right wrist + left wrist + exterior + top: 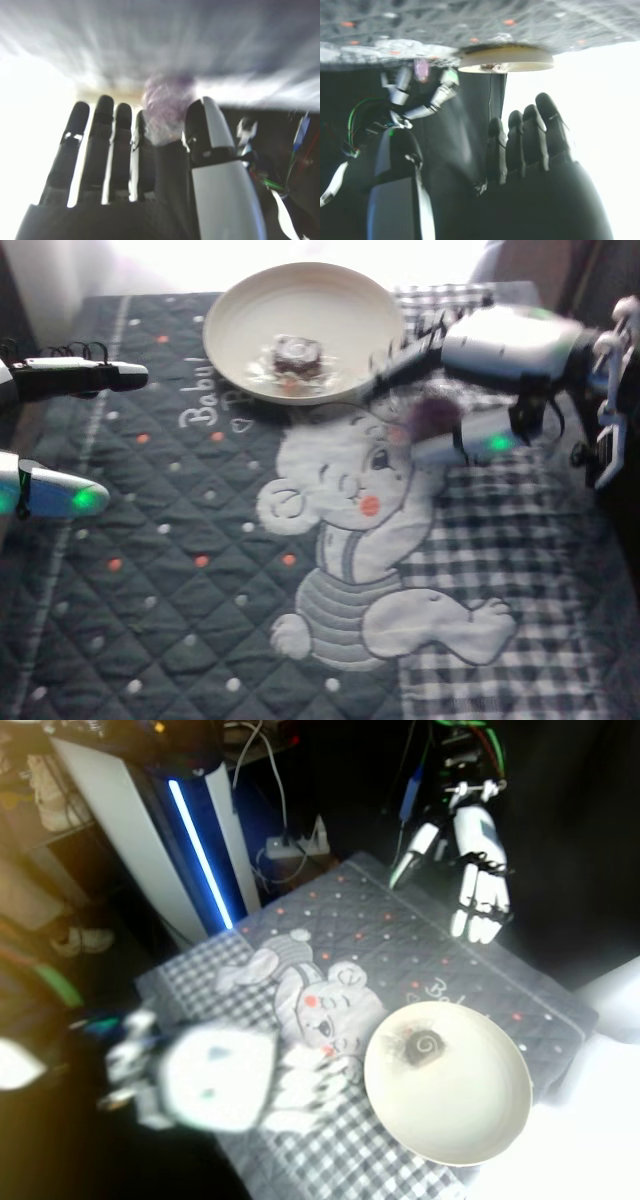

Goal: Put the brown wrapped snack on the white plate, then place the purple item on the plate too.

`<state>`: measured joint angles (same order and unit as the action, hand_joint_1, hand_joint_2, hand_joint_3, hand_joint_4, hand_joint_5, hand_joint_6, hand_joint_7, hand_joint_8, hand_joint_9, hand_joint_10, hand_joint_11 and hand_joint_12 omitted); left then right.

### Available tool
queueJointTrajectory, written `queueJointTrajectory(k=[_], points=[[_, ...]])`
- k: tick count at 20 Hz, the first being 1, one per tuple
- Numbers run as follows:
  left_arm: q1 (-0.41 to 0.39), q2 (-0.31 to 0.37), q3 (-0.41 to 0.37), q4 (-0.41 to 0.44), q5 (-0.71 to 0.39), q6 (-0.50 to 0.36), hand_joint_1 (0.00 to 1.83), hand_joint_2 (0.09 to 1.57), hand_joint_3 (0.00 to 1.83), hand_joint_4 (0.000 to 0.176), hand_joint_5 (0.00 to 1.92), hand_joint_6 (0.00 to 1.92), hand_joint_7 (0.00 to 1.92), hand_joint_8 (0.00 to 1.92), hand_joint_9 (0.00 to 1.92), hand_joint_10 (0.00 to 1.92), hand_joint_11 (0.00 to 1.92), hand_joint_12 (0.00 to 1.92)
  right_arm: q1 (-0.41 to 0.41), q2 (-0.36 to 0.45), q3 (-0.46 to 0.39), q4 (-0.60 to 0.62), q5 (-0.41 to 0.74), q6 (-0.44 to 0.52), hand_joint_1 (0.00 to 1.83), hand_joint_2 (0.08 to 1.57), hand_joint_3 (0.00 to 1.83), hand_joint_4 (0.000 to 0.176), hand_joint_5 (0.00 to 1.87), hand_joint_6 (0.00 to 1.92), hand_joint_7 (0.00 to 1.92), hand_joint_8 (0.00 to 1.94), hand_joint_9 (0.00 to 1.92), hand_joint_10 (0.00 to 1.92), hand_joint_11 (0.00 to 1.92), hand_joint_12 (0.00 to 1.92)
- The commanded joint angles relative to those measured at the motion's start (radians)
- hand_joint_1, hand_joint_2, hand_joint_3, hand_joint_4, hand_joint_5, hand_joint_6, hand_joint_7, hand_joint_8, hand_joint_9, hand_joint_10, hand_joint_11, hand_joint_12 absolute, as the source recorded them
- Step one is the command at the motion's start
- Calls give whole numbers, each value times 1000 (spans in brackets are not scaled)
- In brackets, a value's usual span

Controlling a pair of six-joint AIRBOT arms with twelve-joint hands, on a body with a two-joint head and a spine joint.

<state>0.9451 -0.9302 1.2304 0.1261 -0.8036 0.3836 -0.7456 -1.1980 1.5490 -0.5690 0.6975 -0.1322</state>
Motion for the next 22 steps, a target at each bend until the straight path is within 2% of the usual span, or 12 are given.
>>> queueJointTrajectory(k=[1,2,3,7,9,10,12,16,18,20,21,22], points=[[-20,7,3,-46,-129,-4,695,931,0,63,302,0,246,1,195,1,0,700,4,5,2,37,65,4,1003,1025,0,0,815,15,872,41,942,129,458,1297],[-21,7,2,-46,-130,-4,687,929,0,69,299,0,241,1,190,1,0,717,4,10,3,35,65,4,1043,1084,5,74,961,754,980,63,1003,233,539,1375],[-19,7,2,-46,-131,-4,698,923,0,69,303,1,245,1,193,2,0,739,4,15,3,33,65,4,1197,1118,2,0,962,800,977,960,972,707,676,1526],[-4,9,-1,-51,-131,-9,742,912,0,51,321,2,266,2,229,7,0,830,4,42,-11,10,47,4,1238,1146,1,0,890,912,955,1247,792,1209,575,1697],[-2,8,-2,-52,-132,-12,734,914,0,58,315,0,261,0,226,3,0,806,4,48,-13,-2,41,9,1064,1142,3,12,908,1083,683,1043,590,1322,352,1751],[-2,8,-2,-52,-133,-12,755,911,0,60,316,1,263,1,228,4,0,805,4,50,-15,-3,41,11,951,1199,0,143,794,1257,549,1065,421,1357,147,1768],[-2,8,-3,-52,-136,-13,776,907,0,64,343,4,278,2,245,5,0,866,4,53,-19,-4,38,13,1071,1098,4,21,941,887,680,829,520,1232,302,1701],[0,8,-4,-54,-136,-14,753,908,0,70,355,5,285,3,242,1,0,896,4,53,-20,-9,39,13,1059,1024,0,0,822,80,624,759,502,1194,351,1646],[0,7,-4,-54,-136,-14,761,912,0,70,353,1,285,1,230,2,0,845,4,58,-22,-1,44,13,965,966,0,39,643,3,500,493,371,972,203,1507],[0,5,-4,-54,-136,-14,733,907,0,88,344,0,291,3,238,5,0,842,4,79,-31,24,62,13,938,897,0,66,402,0,374,48,323,216,9,1088],[1,5,-5,-54,-136,-15,711,886,0,99,359,2,321,4,273,8,0,896,4,97,-38,37,69,13,924,896,1,132,232,2,256,6,212,42,0,638],[3,5,-5,-55,-136,-15,717,878,0,97,371,3,336,5,287,9,0,987,4,111,-43,46,73,13,868,869,0,149,210,0,241,1,205,21,0,637]])
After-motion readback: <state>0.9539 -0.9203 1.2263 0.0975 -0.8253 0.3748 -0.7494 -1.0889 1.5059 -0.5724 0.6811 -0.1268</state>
